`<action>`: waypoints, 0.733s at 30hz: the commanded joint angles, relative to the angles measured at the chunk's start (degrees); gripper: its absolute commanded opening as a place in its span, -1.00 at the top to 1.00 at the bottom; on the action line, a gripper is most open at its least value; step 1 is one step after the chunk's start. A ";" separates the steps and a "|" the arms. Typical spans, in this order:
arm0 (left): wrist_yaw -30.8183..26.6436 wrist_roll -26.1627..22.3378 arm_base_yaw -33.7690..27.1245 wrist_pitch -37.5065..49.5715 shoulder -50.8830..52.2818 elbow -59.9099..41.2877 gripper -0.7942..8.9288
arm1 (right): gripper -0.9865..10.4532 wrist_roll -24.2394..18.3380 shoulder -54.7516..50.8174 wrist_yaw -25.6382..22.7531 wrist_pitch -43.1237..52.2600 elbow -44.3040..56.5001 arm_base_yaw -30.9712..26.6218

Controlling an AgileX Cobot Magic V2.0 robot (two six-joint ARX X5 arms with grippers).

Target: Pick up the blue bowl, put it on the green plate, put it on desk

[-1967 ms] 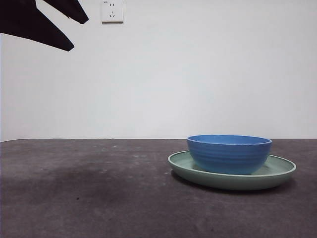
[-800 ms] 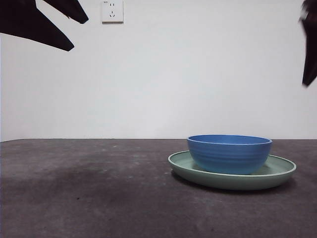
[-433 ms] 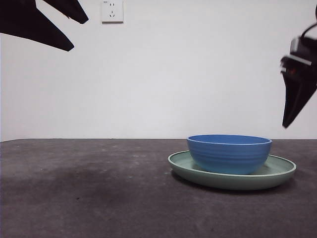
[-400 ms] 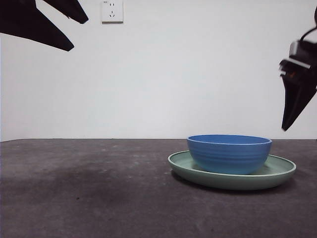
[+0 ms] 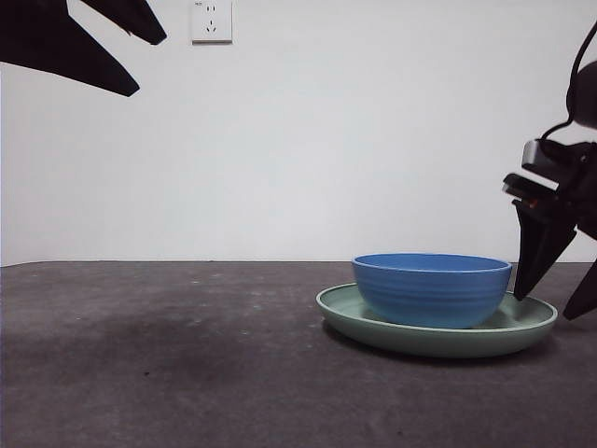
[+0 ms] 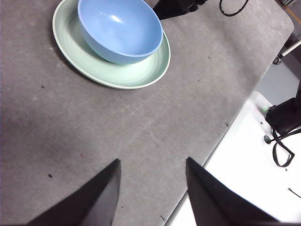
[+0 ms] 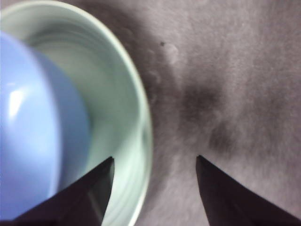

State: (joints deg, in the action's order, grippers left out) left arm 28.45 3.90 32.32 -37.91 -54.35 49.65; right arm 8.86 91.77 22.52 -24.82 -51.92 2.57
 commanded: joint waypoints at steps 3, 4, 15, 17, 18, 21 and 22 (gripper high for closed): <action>0.31 -0.66 0.33 0.26 -0.31 0.48 0.38 | 0.52 -0.26 2.71 1.75 2.27 -0.90 0.15; 0.31 -0.66 0.33 0.26 -0.31 0.48 0.38 | 0.55 -0.26 2.95 1.88 2.51 -0.90 0.22; 0.31 -0.63 0.33 0.26 -0.31 0.48 0.38 | 0.80 -0.28 3.41 2.12 3.85 -0.90 0.24; 0.28 -0.63 0.33 0.26 -0.31 0.48 0.38 | 0.80 -0.26 3.41 2.12 4.02 -0.90 0.24; 0.28 -0.63 0.33 0.26 -0.31 0.48 0.38 | 0.80 -0.17 3.39 2.12 4.13 -0.90 0.24; 0.28 -0.63 0.33 0.24 -0.31 0.48 0.38 | 0.80 0.46 3.19 2.64 4.28 -0.92 0.15; 0.28 -0.63 0.33 0.24 -0.31 0.48 0.38 | 0.80 0.70 2.99 3.26 4.31 -0.92 0.00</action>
State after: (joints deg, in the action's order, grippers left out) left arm 28.45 3.90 32.32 -37.91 -54.35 49.65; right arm 9.08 94.21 25.17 -20.93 -51.92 2.57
